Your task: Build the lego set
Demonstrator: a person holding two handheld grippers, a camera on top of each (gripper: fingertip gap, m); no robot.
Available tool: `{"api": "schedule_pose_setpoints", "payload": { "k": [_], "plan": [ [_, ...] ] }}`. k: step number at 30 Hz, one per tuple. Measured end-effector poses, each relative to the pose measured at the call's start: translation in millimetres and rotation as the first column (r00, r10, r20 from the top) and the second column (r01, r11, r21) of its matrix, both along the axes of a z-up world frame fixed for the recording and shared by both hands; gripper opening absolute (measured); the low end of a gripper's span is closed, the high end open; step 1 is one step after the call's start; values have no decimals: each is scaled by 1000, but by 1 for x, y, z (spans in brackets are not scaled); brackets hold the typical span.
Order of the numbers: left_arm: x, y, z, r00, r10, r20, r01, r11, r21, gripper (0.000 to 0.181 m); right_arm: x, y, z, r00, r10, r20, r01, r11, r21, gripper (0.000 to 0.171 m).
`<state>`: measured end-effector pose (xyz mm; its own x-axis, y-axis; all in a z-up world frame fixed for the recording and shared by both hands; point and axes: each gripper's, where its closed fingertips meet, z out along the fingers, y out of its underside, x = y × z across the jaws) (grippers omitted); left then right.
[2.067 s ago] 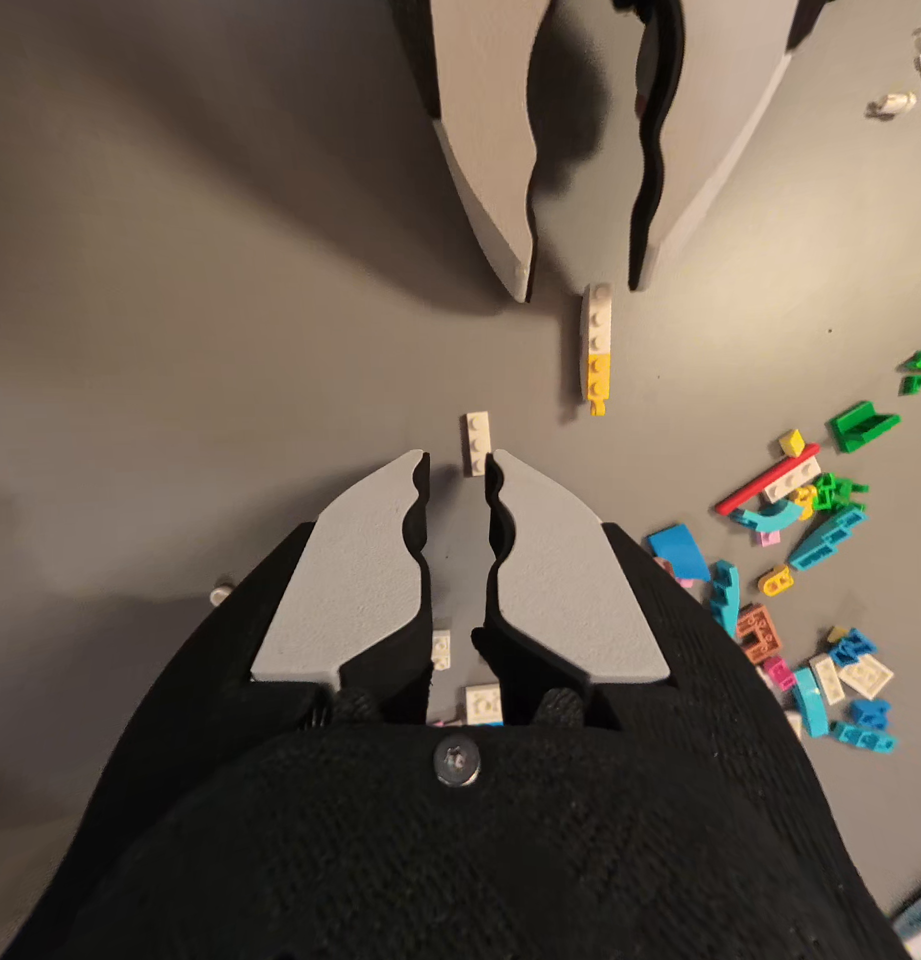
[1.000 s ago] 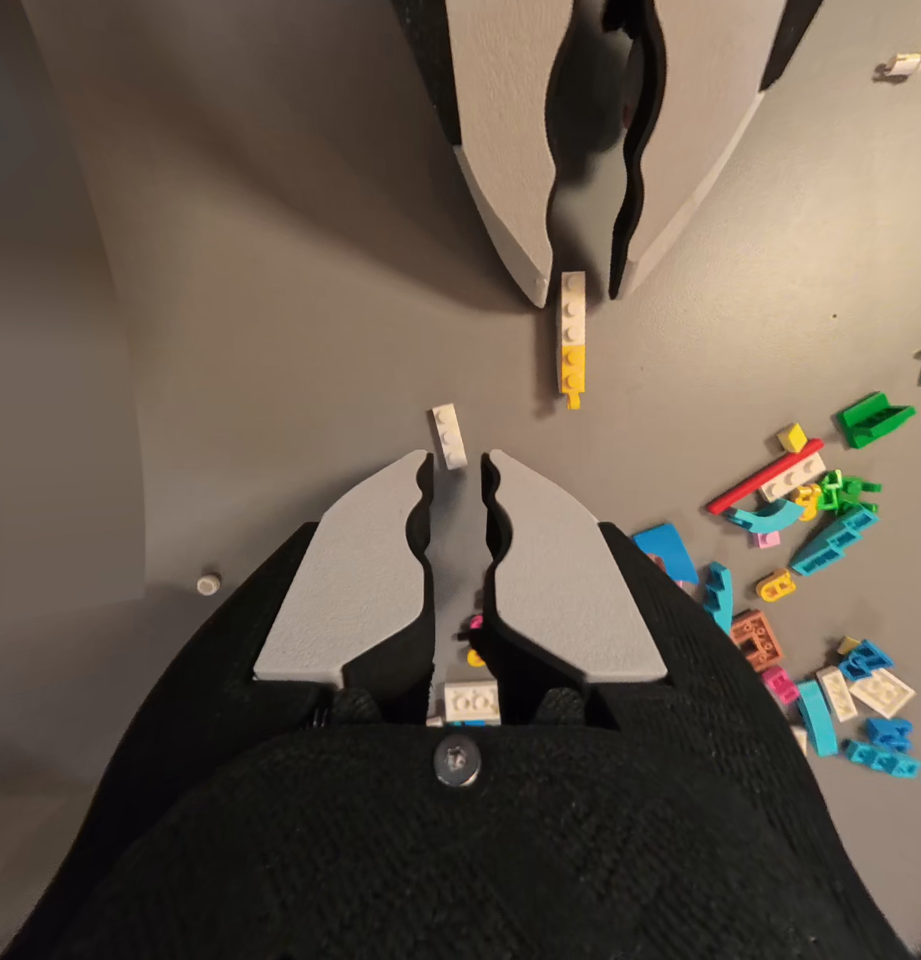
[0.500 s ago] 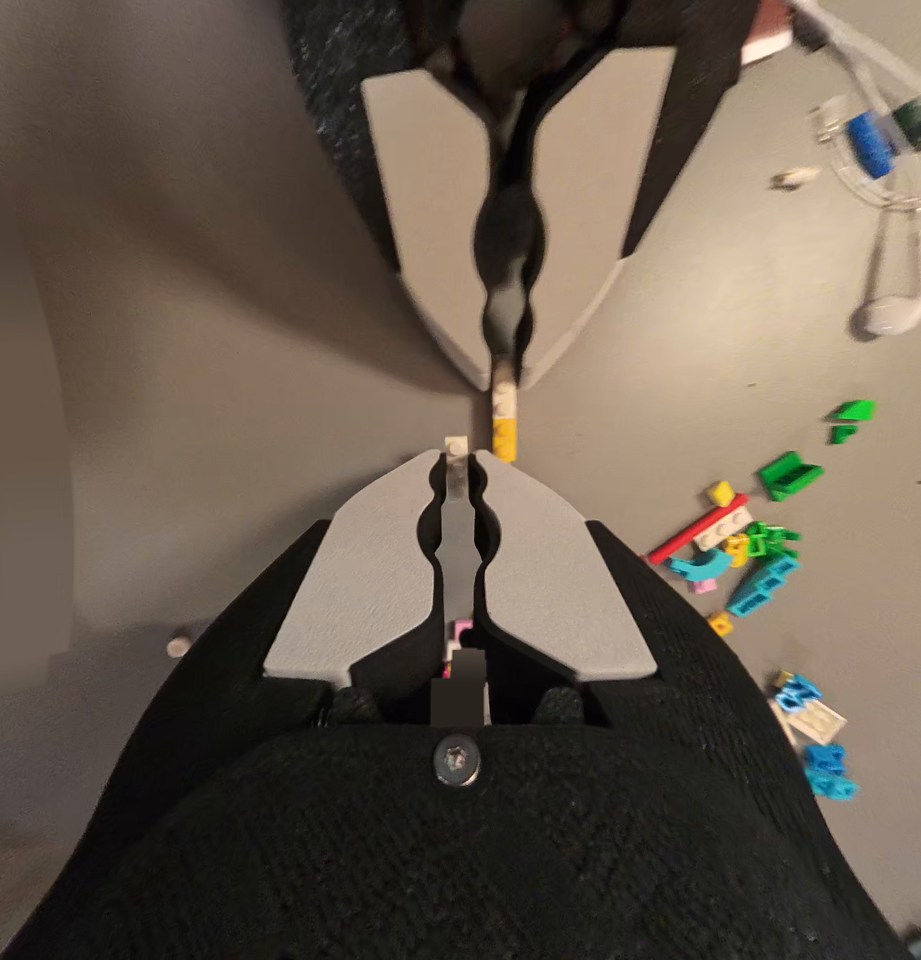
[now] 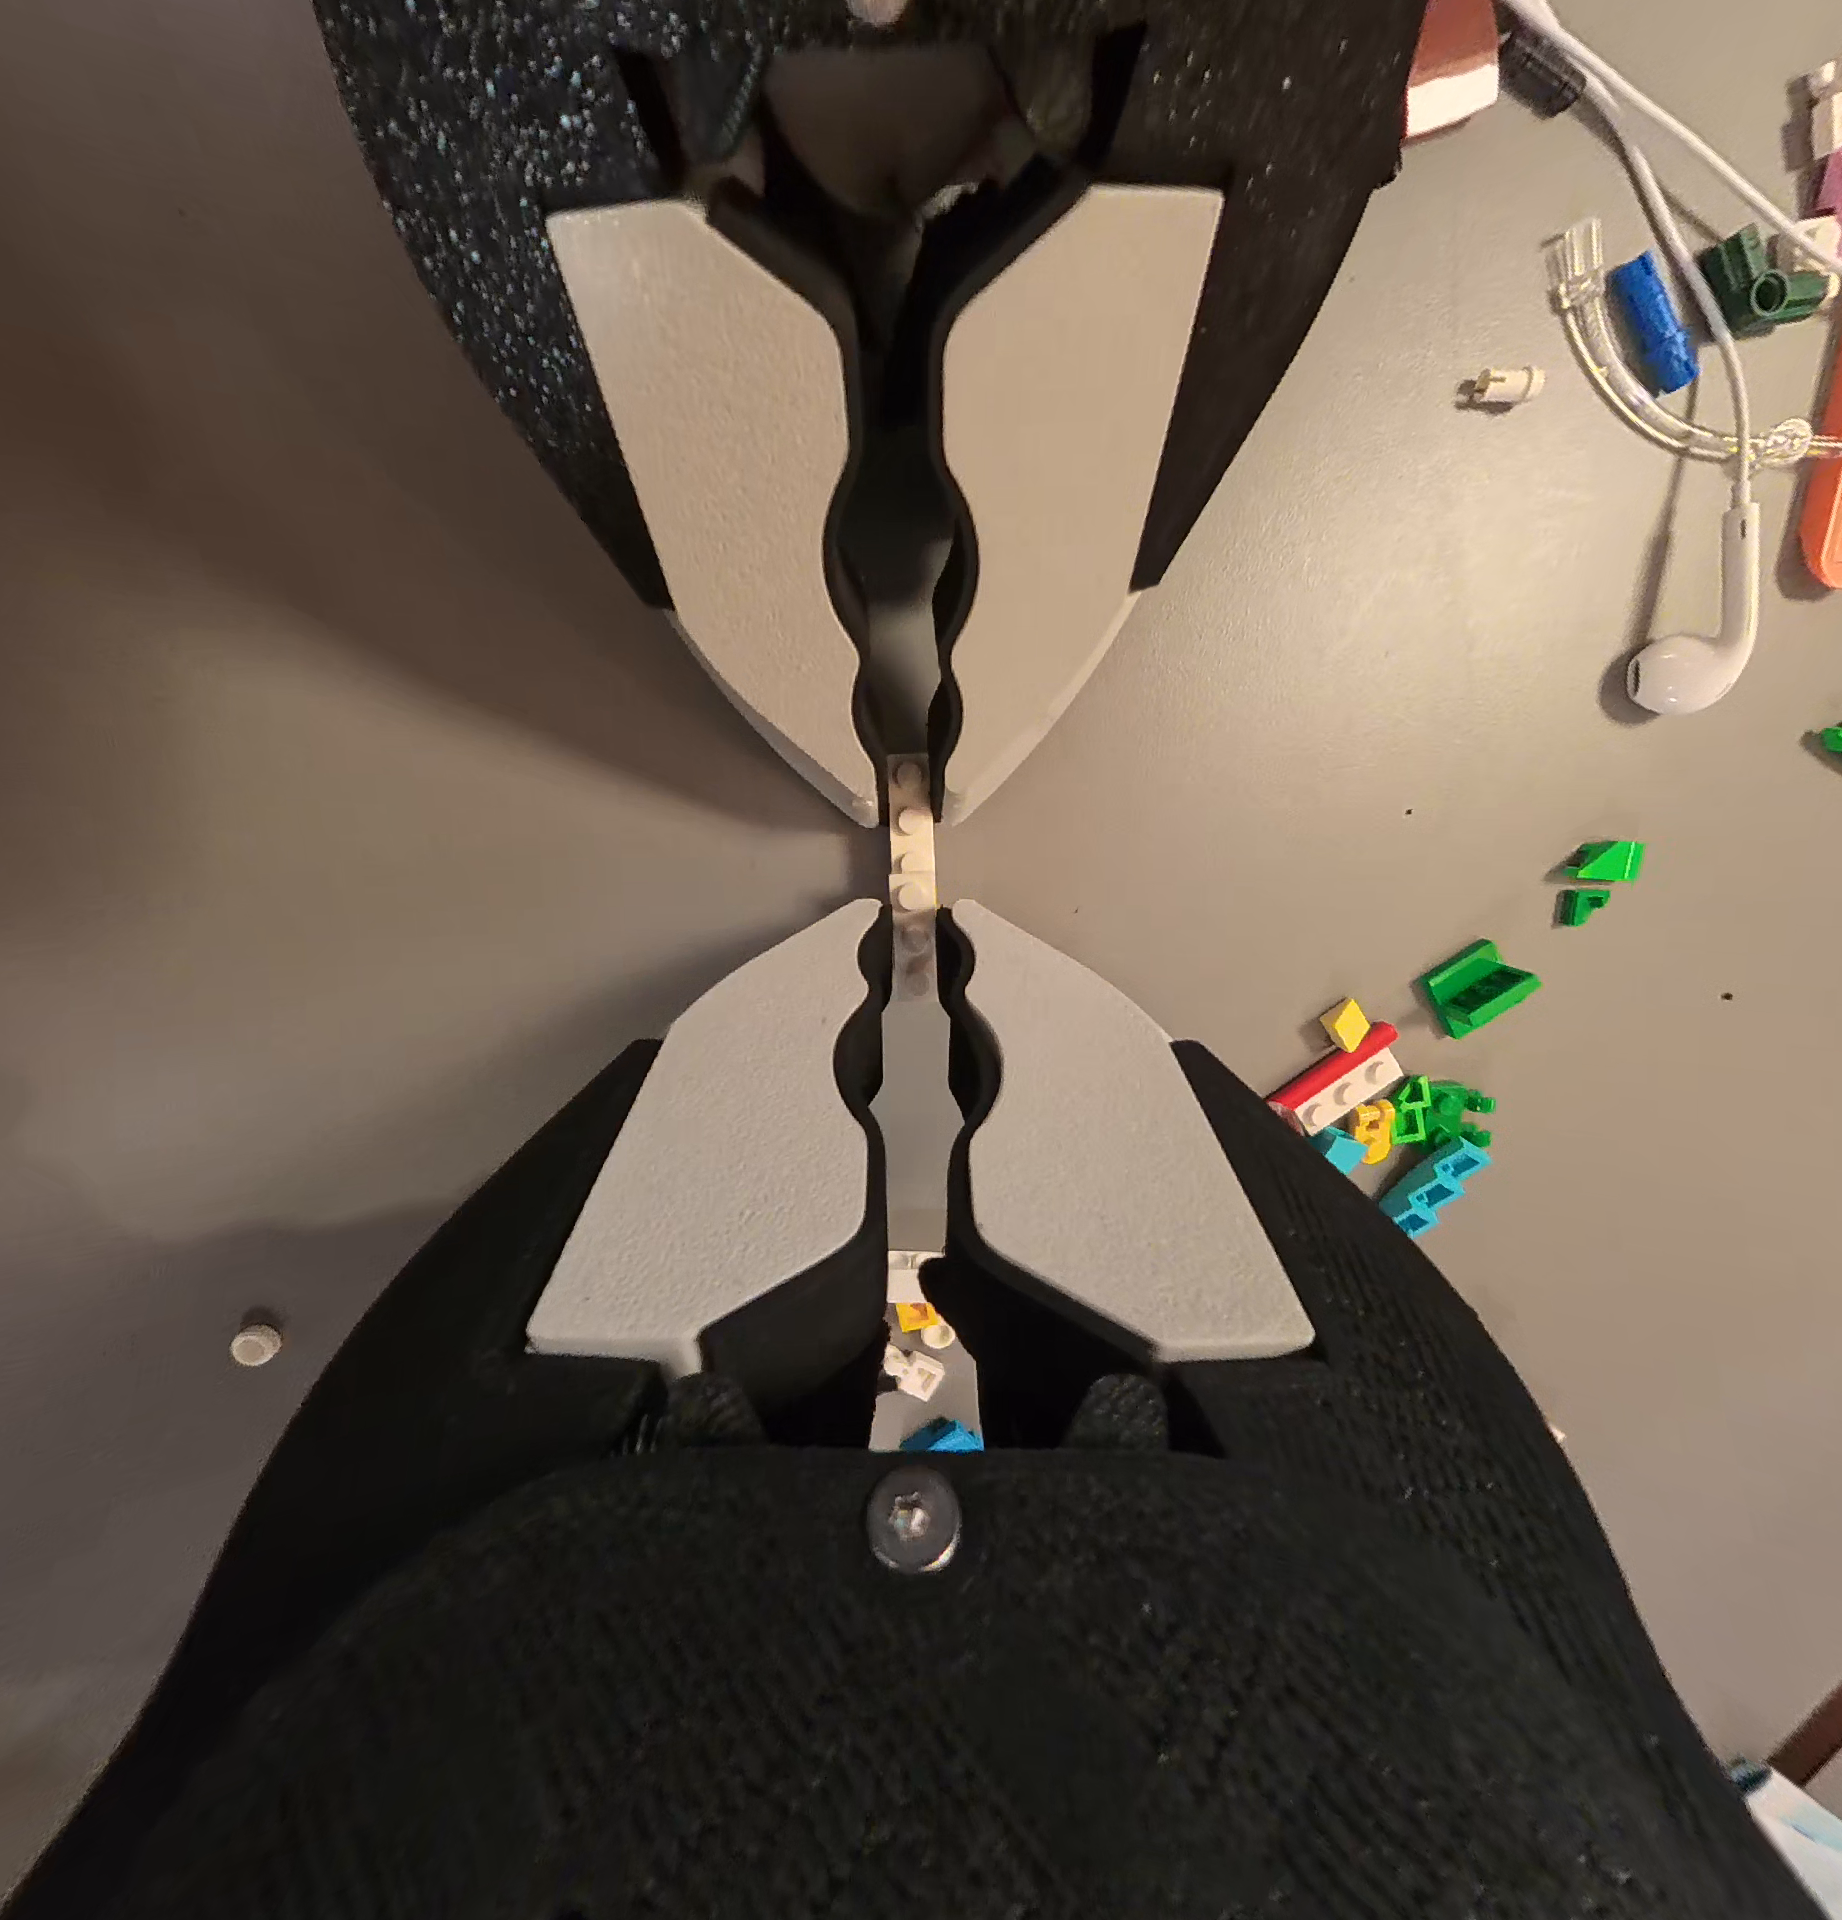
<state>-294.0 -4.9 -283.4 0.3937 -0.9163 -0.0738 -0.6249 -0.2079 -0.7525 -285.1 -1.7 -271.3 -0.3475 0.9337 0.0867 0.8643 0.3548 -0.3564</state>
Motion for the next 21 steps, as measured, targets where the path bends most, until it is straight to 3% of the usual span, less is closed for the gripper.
{"api": "schedule_pose_setpoints", "payload": {
  "k": [2, 4, 7, 21],
  "plan": [
    [0, 1, 0, 1000, 7, -3, -7, 1000, 12, 9, 0, 0, -1, 1000, 2, 15, -2, 1000, -9, 6],
    [-1, 2, 2, 1000, 16, -1, -16, 999, 29, 28, -1, 1, -1, 1000, -1, 25, 1, 1000, -11, 6],
    [-2, 1, 2, 1000, 14, 0, -14, 999, 35, 36, -2, 3, -1, 1000, -1, 28, 1, 1000, -11, 7],
    [-1, 4, 1, 1000, 0, -25, 2, 998, 62, 8, -3, 2, 0, 999, -48, 14, 49, 995, -81, 6]
  ]
}}
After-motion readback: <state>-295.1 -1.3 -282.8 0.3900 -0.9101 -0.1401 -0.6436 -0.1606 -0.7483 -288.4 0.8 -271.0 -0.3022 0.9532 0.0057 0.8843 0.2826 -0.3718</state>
